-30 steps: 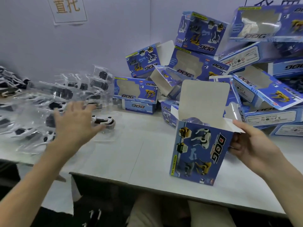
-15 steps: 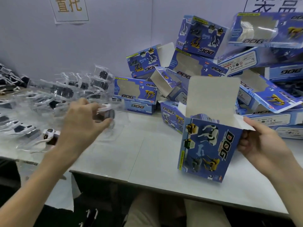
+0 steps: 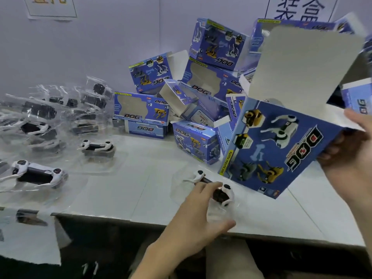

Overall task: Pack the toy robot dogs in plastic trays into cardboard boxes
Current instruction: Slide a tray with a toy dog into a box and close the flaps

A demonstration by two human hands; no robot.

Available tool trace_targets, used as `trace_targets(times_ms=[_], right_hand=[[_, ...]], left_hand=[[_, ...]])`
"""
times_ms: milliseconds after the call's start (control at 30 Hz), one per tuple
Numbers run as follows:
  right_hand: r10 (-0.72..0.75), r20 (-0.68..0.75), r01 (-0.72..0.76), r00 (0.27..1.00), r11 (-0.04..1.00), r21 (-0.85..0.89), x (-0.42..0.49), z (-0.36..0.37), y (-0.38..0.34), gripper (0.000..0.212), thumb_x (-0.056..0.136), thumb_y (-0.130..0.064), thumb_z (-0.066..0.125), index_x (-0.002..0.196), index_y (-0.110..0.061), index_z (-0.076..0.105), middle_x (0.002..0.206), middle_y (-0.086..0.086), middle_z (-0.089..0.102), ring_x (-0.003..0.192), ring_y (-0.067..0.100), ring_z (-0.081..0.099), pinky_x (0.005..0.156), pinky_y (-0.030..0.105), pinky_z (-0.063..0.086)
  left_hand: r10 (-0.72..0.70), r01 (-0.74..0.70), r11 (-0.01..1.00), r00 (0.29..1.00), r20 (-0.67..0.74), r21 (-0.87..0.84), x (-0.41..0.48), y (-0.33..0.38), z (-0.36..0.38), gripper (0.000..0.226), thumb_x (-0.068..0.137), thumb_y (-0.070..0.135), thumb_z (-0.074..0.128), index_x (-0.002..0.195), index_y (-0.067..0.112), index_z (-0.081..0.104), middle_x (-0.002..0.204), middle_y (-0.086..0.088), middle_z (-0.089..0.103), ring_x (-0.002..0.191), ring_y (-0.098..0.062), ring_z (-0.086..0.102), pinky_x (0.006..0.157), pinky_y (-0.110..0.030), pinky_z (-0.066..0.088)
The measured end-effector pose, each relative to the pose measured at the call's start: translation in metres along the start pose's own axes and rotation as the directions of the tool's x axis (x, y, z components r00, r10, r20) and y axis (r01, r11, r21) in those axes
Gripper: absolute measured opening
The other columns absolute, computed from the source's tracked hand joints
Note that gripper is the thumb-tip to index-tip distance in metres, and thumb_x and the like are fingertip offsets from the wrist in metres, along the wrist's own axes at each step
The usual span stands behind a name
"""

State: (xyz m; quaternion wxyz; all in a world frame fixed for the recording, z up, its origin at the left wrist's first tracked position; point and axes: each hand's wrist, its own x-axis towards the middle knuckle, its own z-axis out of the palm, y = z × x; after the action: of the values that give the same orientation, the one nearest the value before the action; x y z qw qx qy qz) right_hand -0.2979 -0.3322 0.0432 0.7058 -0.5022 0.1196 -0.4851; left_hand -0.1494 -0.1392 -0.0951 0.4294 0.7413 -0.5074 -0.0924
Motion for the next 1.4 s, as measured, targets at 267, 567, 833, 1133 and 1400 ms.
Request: trace_targets(times_ms=[267, 567, 833, 1133, 1400], right_hand=[[0.14, 0.05, -0.139, 0.989, 0.99, -0.022, -0.024, 0.028, -0.002, 0.05, 0.098, -0.034, 0.048, 0.05, -0.023, 0.055, 0.046, -0.009, 0.036, 0.038, 0.006, 0.033, 0.038, 0.014, 0.03], [0.216, 0.323, -0.113, 0.921, 0.944, -0.31, -0.047, 0.033, 0.06, 0.068, 0.058, -0.059, 0.084, 0.11, -0.021, 0.063, 0.111, -0.004, 0.068, 0.108, 0.012, 0.063, 0.094, 0.029, 0.049], [0.15, 0.209, 0.095, 0.966, 0.547, -0.832, -0.074, -0.029, 0.139, 0.077, 0.05, -0.043, 0.086, 0.114, -0.051, 0.045, 0.137, -0.018, 0.04, 0.12, -0.02, 0.038, 0.088, 0.0, 0.031], [-0.108, 0.024, 0.1, 0.994, 0.784, -0.613, -0.063, -0.053, 0.114, 0.037, 0.063, -0.032, 0.076, 0.095, -0.024, 0.06, 0.102, -0.007, 0.066, 0.097, 0.002, 0.06, 0.092, 0.025, 0.045], [0.146, -0.013, -0.146, 0.989, 0.989, -0.006, -0.082, -0.101, 0.044, 0.049, 0.107, -0.023, 0.009, 0.145, 0.004, 0.023, 0.148, 0.046, 0.025, 0.132, 0.062, 0.031, 0.108, 0.08, 0.008]], left_hand=[[0.041, -0.115, 0.94, 0.973, -0.227, -0.321, -0.004, 0.026, -0.082, 0.102, 0.051, 0.084, 0.072, 0.14, 0.055, 0.032, 0.141, 0.029, 0.048, 0.131, 0.007, 0.045, 0.103, -0.032, 0.042], [-0.091, -0.094, 0.939, 0.861, -0.5, -0.331, -0.029, 0.014, -0.103, 0.066, 0.054, 0.056, 0.089, 0.107, 0.023, 0.068, 0.094, 0.009, 0.077, 0.086, -0.01, 0.073, 0.072, -0.033, 0.059], [-0.077, 0.027, 0.996, 0.74, -0.668, -0.085, -0.026, -0.028, -0.106, 0.087, 0.047, 0.068, 0.081, 0.119, 0.029, 0.052, 0.109, 0.024, 0.063, 0.099, 0.002, 0.062, 0.074, -0.013, 0.047], [0.033, -0.016, 0.999, 0.763, -0.646, 0.031, -0.018, -0.041, -0.093, 0.08, 0.054, 0.062, 0.076, 0.12, 0.043, 0.035, 0.112, 0.032, 0.048, 0.105, 0.016, 0.048, 0.072, -0.011, 0.041], [0.182, -0.088, 0.978, 0.805, -0.564, 0.19, -0.011, -0.033, -0.081, 0.096, 0.056, 0.041, 0.093, 0.136, 0.033, 0.039, 0.118, 0.031, 0.045, 0.11, 0.0, 0.047, 0.084, -0.014, 0.041]])
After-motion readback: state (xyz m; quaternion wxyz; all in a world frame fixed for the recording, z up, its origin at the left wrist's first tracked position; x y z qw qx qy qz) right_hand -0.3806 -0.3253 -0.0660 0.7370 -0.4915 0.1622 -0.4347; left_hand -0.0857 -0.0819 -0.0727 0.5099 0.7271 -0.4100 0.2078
